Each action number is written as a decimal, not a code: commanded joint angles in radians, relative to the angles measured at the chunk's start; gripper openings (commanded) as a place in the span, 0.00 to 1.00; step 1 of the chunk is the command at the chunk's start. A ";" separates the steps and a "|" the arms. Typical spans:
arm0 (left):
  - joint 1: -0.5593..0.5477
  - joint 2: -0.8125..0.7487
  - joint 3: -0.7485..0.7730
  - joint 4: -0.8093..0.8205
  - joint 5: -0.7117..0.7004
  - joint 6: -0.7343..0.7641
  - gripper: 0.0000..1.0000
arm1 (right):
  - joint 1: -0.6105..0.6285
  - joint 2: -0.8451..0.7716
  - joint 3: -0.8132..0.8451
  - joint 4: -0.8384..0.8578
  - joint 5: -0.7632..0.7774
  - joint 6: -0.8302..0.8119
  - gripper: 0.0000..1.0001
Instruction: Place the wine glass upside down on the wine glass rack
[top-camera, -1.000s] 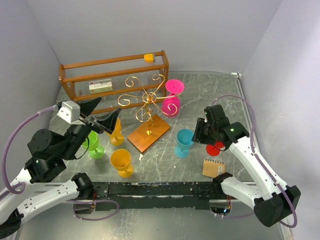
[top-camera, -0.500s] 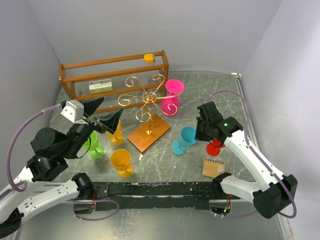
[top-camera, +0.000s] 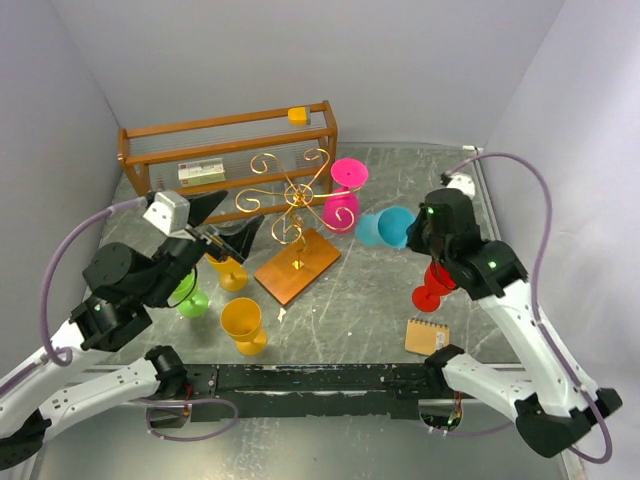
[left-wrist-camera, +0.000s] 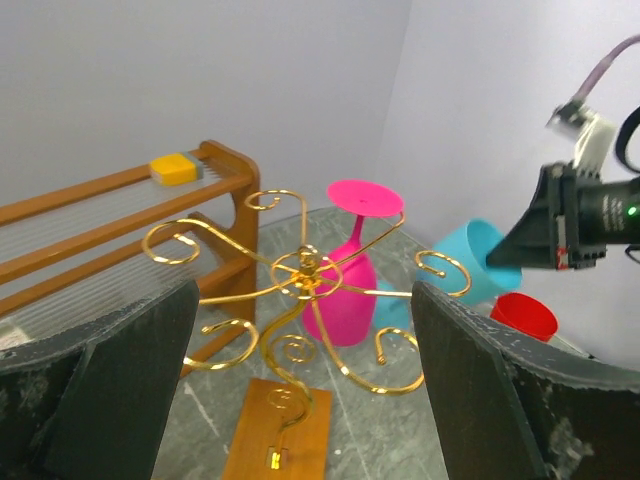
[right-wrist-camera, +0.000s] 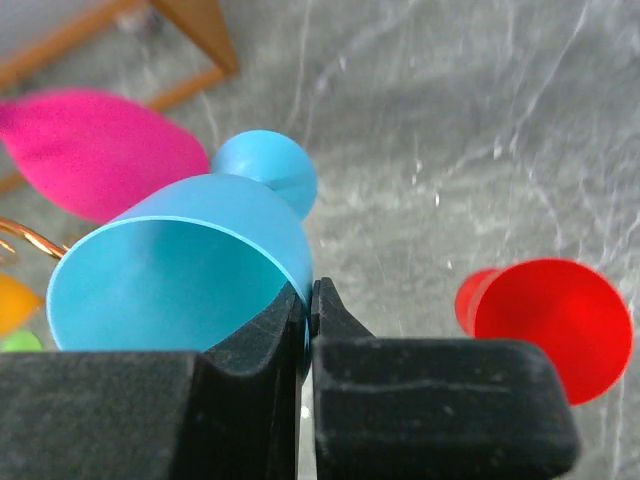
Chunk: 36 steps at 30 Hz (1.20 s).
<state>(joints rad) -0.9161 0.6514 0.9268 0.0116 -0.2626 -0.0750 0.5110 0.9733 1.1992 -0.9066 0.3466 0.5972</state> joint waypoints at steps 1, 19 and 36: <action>-0.001 0.073 0.080 0.039 0.092 -0.095 0.98 | 0.003 -0.095 0.059 0.132 0.158 0.021 0.00; 0.000 0.320 0.184 0.331 0.424 -0.573 0.93 | 0.003 -0.473 -0.134 0.742 -0.075 -0.075 0.00; -0.011 0.553 0.187 0.750 0.364 -1.037 0.92 | 0.002 -0.449 -0.187 0.968 -0.362 -0.006 0.00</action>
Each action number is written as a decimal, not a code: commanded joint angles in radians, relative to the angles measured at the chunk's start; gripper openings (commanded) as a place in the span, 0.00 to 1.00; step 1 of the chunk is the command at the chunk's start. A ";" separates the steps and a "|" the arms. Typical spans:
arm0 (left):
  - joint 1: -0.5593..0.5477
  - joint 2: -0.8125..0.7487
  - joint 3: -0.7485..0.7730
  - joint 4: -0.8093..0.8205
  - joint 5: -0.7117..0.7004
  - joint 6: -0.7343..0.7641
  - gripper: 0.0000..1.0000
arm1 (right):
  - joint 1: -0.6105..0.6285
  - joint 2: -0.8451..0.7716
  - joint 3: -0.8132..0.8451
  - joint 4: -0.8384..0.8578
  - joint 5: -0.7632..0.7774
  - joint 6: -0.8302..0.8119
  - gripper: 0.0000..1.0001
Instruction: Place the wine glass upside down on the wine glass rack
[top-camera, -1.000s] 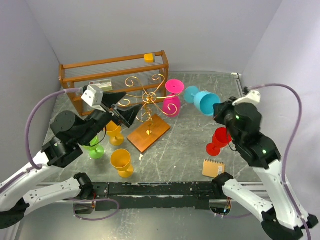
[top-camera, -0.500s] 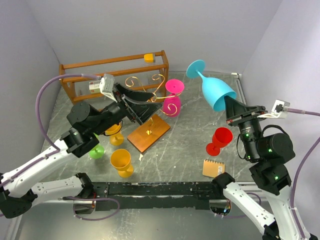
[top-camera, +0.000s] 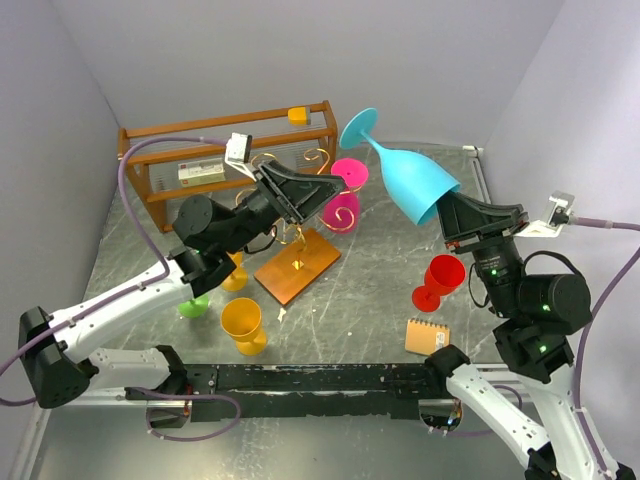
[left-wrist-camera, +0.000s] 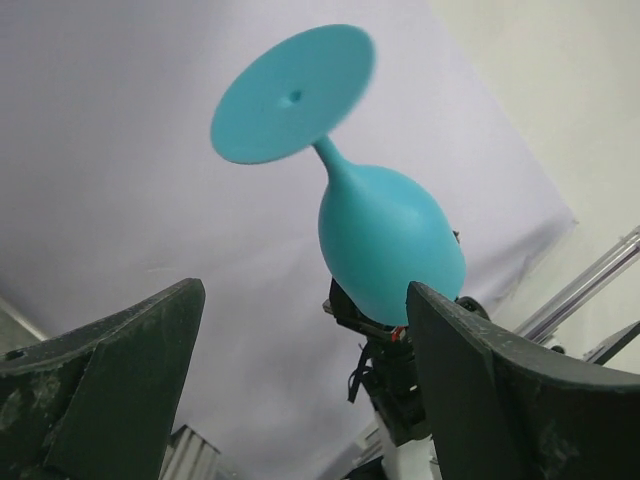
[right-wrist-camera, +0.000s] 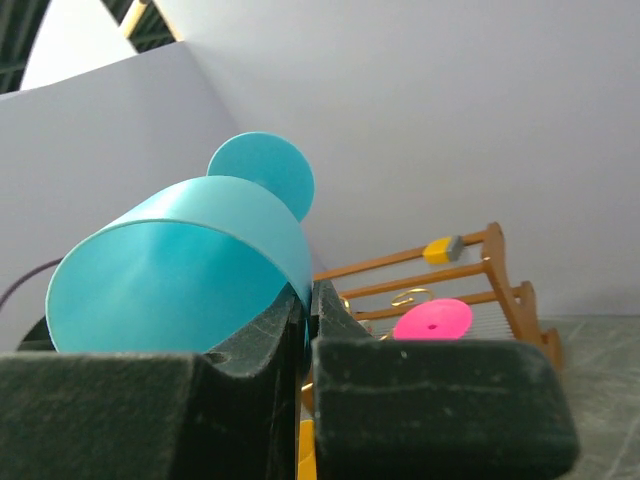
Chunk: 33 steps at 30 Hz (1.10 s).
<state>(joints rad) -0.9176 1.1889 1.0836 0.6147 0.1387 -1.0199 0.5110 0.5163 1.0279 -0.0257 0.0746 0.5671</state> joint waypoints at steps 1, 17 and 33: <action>-0.011 0.022 0.030 0.159 -0.051 -0.100 0.92 | 0.003 0.015 -0.017 0.089 -0.104 0.027 0.00; -0.020 0.064 -0.009 0.326 -0.151 -0.207 0.66 | 0.003 0.101 -0.065 0.133 -0.326 0.028 0.00; -0.020 0.033 -0.023 0.371 -0.160 -0.133 0.41 | 0.002 0.146 -0.036 0.089 -0.520 -0.034 0.00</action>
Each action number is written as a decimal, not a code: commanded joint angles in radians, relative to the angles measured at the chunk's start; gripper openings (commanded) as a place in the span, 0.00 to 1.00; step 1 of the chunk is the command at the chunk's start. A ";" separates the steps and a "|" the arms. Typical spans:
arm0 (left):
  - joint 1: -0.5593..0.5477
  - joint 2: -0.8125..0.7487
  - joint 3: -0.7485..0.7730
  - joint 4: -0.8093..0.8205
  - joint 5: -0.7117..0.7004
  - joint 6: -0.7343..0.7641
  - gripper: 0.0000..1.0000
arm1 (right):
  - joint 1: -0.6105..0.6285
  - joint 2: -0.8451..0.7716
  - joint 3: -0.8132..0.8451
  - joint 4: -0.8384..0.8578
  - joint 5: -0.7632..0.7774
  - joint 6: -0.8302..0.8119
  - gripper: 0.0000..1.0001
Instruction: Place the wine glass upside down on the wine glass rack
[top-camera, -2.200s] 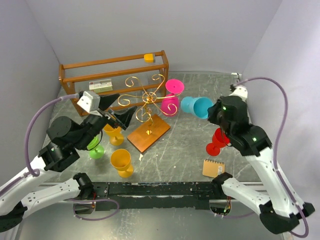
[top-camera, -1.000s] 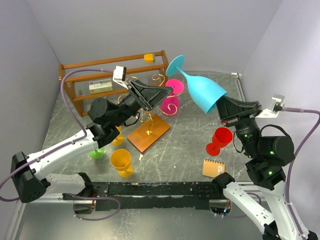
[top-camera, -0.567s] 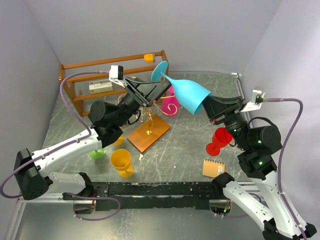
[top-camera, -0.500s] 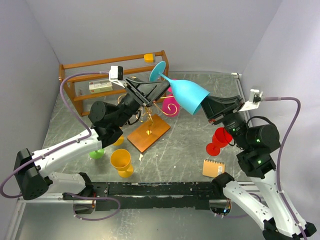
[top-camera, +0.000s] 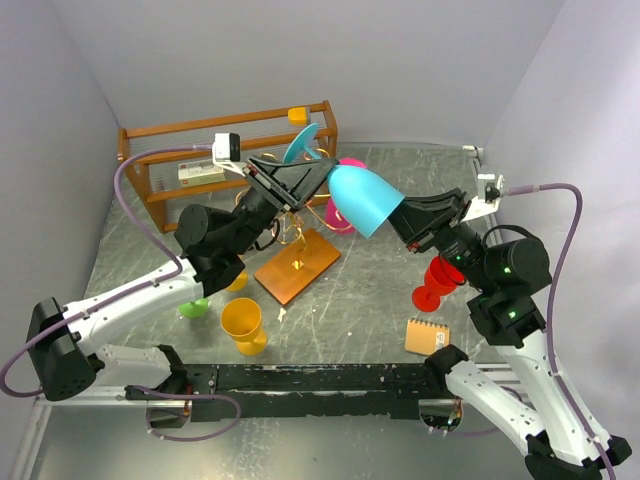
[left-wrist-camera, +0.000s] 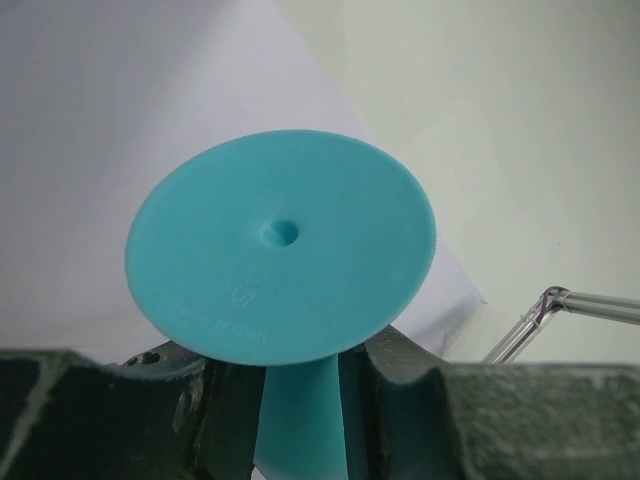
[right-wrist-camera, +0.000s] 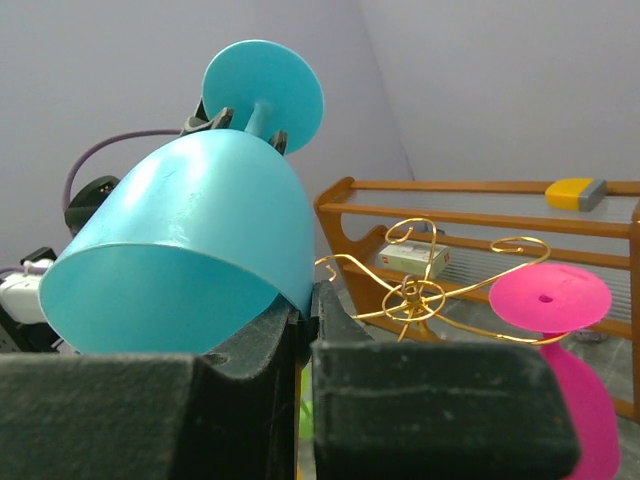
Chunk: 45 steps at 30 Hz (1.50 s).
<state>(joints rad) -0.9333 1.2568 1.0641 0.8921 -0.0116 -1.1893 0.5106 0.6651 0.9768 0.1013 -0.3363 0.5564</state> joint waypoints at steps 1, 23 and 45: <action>-0.004 -0.039 -0.006 0.096 -0.011 0.040 0.40 | 0.002 -0.002 0.014 -0.036 -0.118 -0.022 0.00; -0.004 -0.215 -0.007 -0.175 -0.105 0.269 0.07 | 0.002 0.047 0.112 -0.163 -0.118 -0.045 0.52; -0.004 -0.550 0.186 -1.244 -0.409 0.934 0.07 | 0.019 0.347 0.283 -0.139 -0.200 0.075 0.60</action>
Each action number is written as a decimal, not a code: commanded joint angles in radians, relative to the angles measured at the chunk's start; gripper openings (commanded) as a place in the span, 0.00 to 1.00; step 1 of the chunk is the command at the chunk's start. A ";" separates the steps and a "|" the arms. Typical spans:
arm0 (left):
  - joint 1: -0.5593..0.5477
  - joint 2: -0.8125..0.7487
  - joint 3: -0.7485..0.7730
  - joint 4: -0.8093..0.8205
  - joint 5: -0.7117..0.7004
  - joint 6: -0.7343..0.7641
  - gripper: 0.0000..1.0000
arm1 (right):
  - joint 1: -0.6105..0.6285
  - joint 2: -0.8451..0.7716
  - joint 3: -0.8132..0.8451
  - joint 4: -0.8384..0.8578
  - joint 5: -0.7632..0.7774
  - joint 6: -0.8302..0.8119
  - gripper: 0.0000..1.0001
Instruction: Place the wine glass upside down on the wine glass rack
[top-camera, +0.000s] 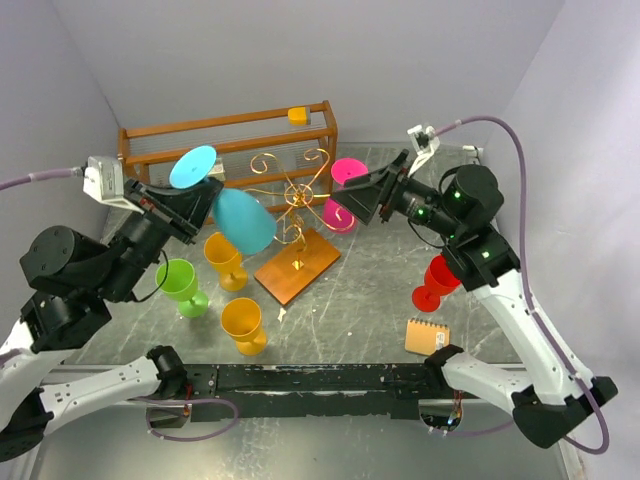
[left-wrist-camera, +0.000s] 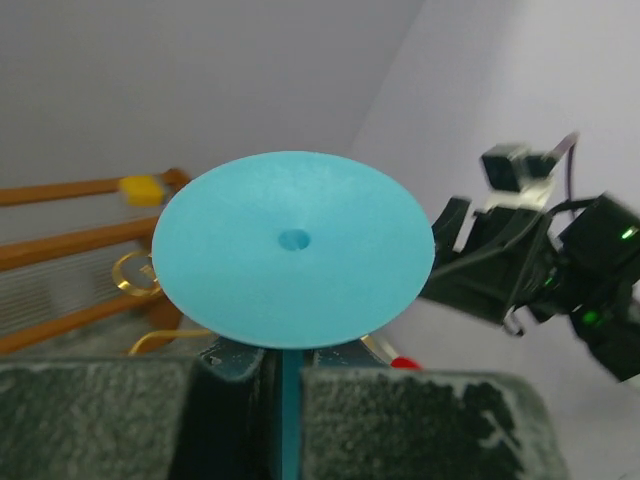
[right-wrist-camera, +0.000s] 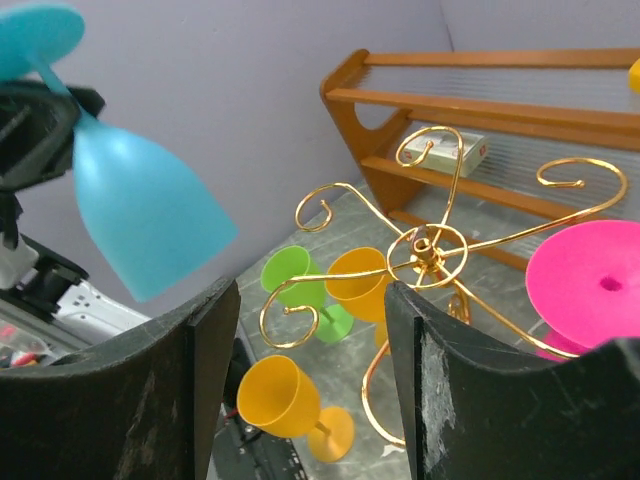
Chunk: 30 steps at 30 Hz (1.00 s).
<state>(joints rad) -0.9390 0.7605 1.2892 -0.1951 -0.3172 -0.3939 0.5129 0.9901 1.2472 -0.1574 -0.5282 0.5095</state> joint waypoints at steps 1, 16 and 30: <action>0.002 -0.073 -0.067 -0.163 -0.118 0.165 0.07 | 0.026 0.035 0.017 0.136 0.001 0.149 0.60; 0.001 -0.227 -0.271 -0.065 0.011 0.401 0.07 | 0.424 0.260 0.145 0.155 0.472 0.234 0.59; 0.002 -0.245 -0.394 0.041 -0.027 0.497 0.07 | 0.460 0.297 0.011 0.403 0.474 0.376 0.58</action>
<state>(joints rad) -0.9390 0.5236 0.9096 -0.2348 -0.3122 0.0776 0.9638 1.2964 1.2652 0.1692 -0.0608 0.8478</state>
